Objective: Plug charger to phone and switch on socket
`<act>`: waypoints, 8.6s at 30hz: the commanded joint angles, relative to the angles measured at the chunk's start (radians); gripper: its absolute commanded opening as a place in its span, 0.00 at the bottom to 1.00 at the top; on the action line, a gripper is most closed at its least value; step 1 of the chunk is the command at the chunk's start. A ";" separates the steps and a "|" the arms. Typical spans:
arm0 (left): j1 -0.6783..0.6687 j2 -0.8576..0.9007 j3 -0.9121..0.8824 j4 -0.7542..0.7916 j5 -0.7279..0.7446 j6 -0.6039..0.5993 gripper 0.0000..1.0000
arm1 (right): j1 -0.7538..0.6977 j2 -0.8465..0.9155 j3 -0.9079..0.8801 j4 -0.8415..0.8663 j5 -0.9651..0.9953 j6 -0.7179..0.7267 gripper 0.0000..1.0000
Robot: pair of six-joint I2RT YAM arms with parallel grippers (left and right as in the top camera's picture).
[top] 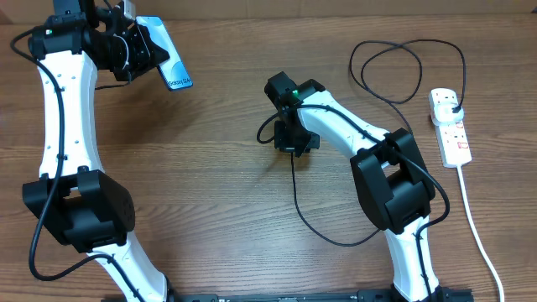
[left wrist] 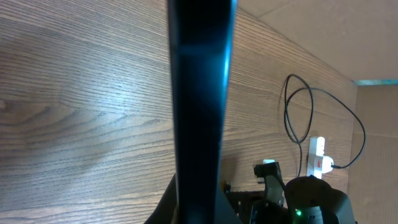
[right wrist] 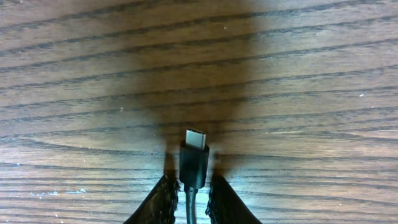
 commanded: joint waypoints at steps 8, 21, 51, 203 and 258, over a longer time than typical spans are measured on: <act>-0.001 -0.004 0.010 0.003 0.016 0.019 0.04 | 0.004 0.061 -0.015 -0.030 -0.015 0.020 0.20; -0.001 -0.004 0.010 0.002 0.016 0.019 0.04 | 0.005 0.061 -0.015 -0.038 -0.035 0.023 0.15; -0.001 -0.004 0.010 0.001 0.016 0.019 0.04 | 0.010 0.061 -0.015 0.008 -0.016 0.012 0.12; -0.013 -0.004 0.010 0.000 -0.107 -0.007 0.04 | 0.201 0.364 0.594 -0.234 -0.021 -0.226 0.04; -0.013 -0.004 0.010 0.001 -0.107 -0.008 0.04 | 0.217 0.351 0.435 -0.479 -0.084 -0.252 0.34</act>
